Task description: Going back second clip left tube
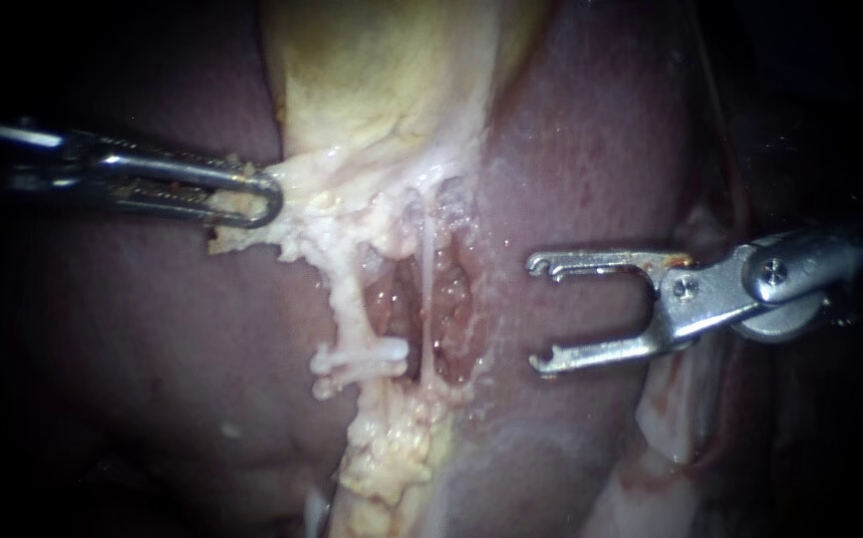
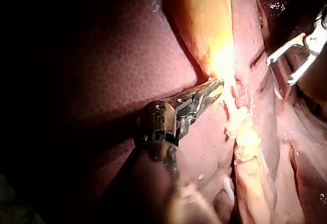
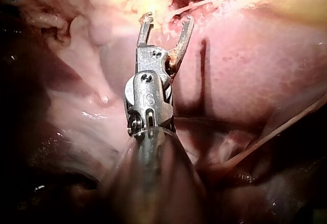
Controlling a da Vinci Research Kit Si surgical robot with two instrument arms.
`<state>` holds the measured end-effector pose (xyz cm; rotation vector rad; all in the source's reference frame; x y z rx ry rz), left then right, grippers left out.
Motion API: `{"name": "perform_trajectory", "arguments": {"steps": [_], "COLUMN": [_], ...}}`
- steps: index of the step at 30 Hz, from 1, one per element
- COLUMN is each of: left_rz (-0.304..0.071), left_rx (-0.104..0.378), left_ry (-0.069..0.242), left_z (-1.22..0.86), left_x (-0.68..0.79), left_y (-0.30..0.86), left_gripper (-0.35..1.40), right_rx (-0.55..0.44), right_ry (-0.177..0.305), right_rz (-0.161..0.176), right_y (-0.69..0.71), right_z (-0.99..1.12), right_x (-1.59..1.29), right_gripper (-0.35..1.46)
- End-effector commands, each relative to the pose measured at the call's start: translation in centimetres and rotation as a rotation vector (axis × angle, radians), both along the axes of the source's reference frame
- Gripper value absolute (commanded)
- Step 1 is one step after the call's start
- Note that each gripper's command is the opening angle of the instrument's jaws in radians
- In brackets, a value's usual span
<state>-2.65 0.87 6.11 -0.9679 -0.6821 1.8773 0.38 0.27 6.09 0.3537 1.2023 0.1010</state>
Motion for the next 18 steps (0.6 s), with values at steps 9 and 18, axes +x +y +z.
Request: {"name": "perform_trajectory", "arguments": {"steps": [9, 18], "left_rz": [0.024, 0.026], "left_rx": [-0.011, -0.012], "left_ry": [-0.011, -0.012], "left_z": [0.27, 0.28], "left_x": [-0.30, -0.29], "left_y": [0.00, 0.00], "left_gripper": [-0.35, -0.35], "right_rx": [0.000, -0.005], "right_ry": [-0.001, 0.000], "right_rz": [0.002, 0.000], "right_y": [0.01, 0.00], "right_z": [0.02, 0.01], "right_x": [0.00, 0.01], "right_gripper": [0.50, 0.50]}}
